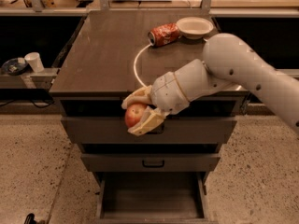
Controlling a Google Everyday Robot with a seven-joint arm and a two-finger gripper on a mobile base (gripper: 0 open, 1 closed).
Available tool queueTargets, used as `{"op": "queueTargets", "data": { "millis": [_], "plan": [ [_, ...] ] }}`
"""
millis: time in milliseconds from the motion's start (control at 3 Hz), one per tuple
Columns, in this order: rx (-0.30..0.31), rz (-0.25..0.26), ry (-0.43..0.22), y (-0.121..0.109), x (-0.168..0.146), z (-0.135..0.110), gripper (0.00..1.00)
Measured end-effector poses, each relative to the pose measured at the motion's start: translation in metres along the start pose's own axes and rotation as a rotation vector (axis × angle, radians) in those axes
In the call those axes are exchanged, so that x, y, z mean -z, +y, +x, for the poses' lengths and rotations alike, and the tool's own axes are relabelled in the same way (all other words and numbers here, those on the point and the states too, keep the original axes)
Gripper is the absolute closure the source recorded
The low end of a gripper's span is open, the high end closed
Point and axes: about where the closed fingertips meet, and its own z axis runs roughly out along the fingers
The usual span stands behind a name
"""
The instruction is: Place apple into bottom drawer
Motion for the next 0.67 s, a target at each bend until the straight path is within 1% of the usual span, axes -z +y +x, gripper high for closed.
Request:
{"op": "queueTargets", "data": {
  "millis": [333,667],
  "plan": [
    [-0.009,0.019,0.015,0.001,-0.005,0.014,1.00],
    [-0.028,0.067,0.005,0.013,-0.014,0.039,1.00]
  ]
}}
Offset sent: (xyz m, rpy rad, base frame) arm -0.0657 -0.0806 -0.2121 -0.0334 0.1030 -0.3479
